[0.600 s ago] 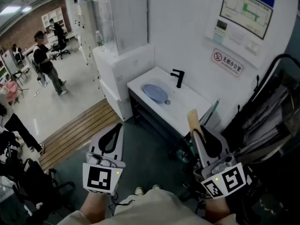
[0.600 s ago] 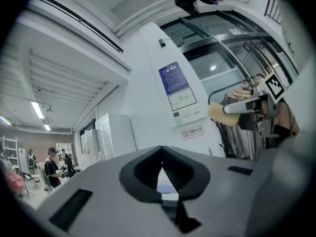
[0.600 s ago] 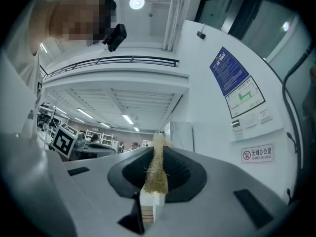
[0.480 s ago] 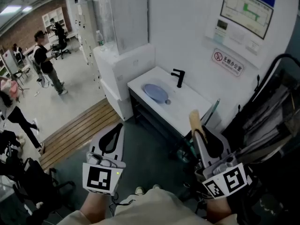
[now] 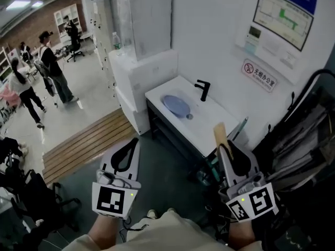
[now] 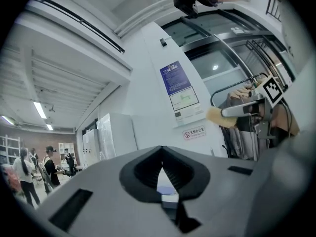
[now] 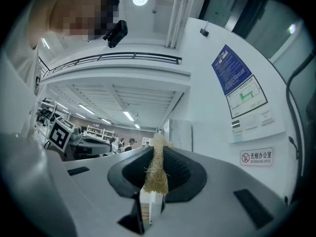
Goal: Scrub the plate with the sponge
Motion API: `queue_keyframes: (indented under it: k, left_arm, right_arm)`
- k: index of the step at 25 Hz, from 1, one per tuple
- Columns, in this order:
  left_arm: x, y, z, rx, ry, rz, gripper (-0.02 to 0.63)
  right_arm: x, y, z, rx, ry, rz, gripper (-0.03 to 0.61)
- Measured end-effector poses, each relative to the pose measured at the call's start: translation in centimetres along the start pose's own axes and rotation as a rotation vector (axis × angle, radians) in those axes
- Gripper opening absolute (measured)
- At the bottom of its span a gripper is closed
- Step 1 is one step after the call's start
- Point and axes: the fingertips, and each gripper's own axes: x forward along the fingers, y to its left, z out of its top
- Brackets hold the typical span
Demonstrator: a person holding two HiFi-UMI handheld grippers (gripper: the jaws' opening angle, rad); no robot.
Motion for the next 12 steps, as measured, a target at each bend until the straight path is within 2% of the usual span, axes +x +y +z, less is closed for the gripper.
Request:
queue_keyframes:
  k: [12]
  left_arm:
    - [2.9, -0.6, -2.1, 0.002, 0.044, 0.025, 0.006]
  right_arm:
    - [3.5, -2.7, -3.1, 0.062, -0.011, 0.042, 0.067]
